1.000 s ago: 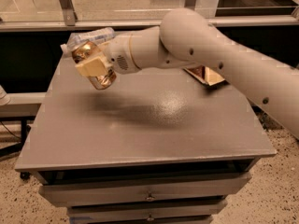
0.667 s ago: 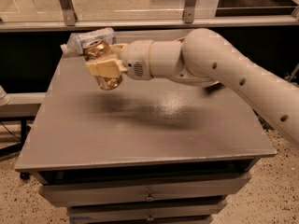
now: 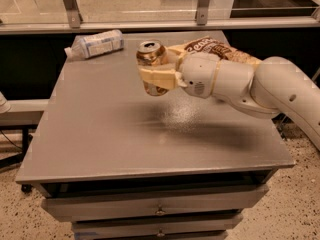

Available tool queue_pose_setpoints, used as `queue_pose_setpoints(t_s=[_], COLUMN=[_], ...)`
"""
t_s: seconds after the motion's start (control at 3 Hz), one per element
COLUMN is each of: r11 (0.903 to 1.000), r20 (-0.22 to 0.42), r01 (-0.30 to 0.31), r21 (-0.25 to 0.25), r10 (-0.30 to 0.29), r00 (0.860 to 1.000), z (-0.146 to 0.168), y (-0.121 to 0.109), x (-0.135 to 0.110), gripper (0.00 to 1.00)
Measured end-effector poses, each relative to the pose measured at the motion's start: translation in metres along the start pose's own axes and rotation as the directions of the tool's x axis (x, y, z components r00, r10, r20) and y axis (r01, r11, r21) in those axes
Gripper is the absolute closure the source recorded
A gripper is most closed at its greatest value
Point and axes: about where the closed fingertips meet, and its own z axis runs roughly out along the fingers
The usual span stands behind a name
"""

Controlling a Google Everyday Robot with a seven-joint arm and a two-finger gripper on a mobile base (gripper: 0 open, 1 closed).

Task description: Place orange can upright

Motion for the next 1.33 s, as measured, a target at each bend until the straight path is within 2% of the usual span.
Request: queue_pose_setpoints(t_s=[0.33, 0.67, 1.0, 1.33], r11=[0.9997, 0.9998, 1.0, 0.9997], r20=[0.0, 0.032, 0.08, 0.082], r01=[0.016, 0.01, -0.001, 0.003], r21=[0.018, 0.017, 0.003, -0.022], r10=[-0.016, -0.01, 0.001, -0.001], r00=[1.0, 0.999, 0.997, 0.997], z=[-0.01, -0.009, 0.002, 0.012], y=[-0.004, 0.0, 0.006, 0.01], x=[0.0, 0.002, 0.012, 0.022], gripper=[1.0, 1.0, 1.0, 1.0])
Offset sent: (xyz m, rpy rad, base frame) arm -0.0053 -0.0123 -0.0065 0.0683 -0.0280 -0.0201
